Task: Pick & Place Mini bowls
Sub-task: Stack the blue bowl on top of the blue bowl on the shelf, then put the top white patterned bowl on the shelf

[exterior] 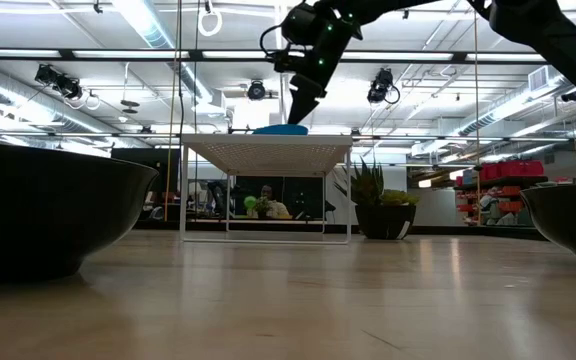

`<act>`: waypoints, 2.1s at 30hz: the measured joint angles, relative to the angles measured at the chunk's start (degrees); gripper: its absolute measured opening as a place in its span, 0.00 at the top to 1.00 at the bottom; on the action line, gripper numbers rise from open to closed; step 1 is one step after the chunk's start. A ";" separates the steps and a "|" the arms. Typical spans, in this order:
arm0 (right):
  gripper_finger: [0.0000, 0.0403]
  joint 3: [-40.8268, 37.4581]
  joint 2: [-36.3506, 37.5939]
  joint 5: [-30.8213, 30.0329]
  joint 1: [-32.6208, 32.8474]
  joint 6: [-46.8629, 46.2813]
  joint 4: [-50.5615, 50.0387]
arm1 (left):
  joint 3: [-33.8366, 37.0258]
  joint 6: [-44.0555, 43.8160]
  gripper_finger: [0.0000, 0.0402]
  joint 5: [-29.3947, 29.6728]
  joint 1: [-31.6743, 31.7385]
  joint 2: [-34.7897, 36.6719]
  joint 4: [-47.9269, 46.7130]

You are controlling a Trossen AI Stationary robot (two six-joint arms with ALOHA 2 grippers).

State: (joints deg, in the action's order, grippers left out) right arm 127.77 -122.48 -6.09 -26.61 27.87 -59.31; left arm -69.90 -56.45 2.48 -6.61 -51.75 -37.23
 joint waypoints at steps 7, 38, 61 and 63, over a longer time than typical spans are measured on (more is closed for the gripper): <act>0.60 -5.49 0.00 2.65 -0.38 -0.89 3.38 | -0.01 -1.56 0.01 0.28 0.00 0.00 -0.90; 0.60 -5.06 24.88 2.74 9.38 -17.26 -3.61 | -0.01 0.70 0.01 0.28 0.02 0.00 -2.00; 0.60 -6.85 28.52 8.73 24.70 -41.30 -26.36 | 0.03 0.46 0.01 6.67 0.08 -2.47 -30.49; 0.60 -6.85 28.52 8.71 25.40 -40.93 -26.33 | 0.03 0.61 0.01 7.03 0.09 -3.92 -33.41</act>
State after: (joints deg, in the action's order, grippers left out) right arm 120.92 -93.95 2.61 -1.20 -13.06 -85.65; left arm -69.87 -55.83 9.51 -6.52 -55.67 -70.64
